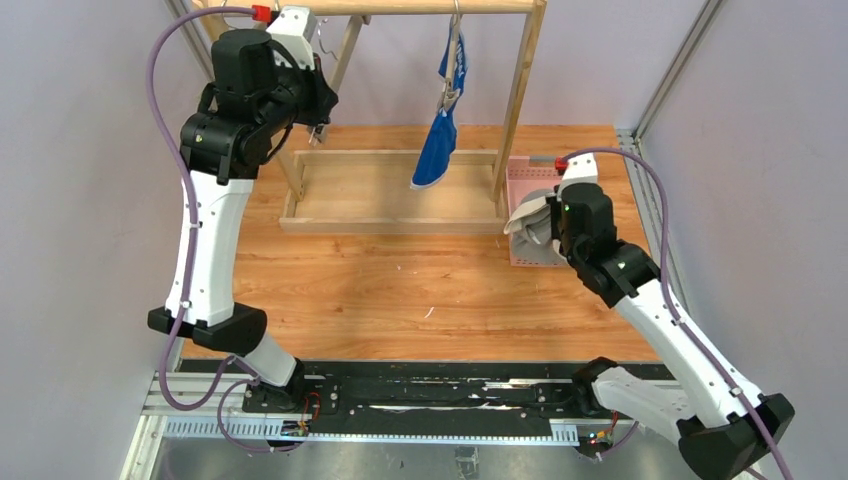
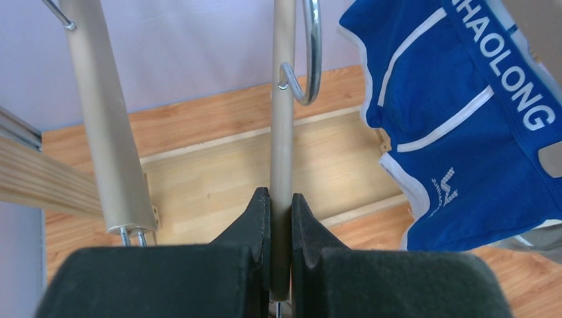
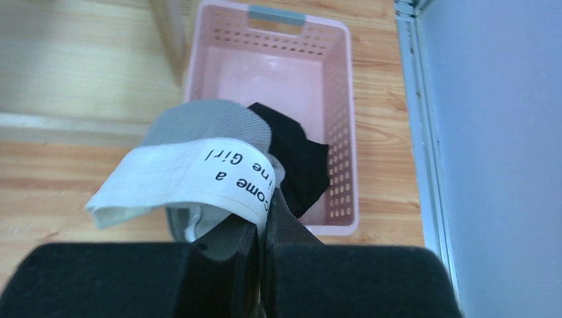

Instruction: Remove the underwear clipped to the hanger

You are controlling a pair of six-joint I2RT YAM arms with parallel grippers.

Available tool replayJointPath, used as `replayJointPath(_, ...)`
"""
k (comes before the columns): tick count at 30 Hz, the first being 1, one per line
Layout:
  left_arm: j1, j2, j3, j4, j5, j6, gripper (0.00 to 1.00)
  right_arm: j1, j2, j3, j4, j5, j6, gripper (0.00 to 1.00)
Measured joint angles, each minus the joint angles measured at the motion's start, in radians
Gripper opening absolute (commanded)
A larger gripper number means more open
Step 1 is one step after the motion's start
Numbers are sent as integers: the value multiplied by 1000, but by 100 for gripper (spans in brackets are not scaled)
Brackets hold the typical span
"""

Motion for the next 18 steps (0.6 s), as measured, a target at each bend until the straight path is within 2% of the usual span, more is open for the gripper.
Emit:
replayJointPath(5, 13, 0, 29, 33, 9, -9, 0, -147, 28, 0, 47, -55, -8, 0)
replayJointPath(12, 20, 55, 93, 57, 11, -24, 0, -267, 97, -14, 157, -124, -11, 0)
replayJointPath(18, 29, 69, 73, 117, 19, -39, 0, -397, 185, -78, 266, -171, -12, 0)
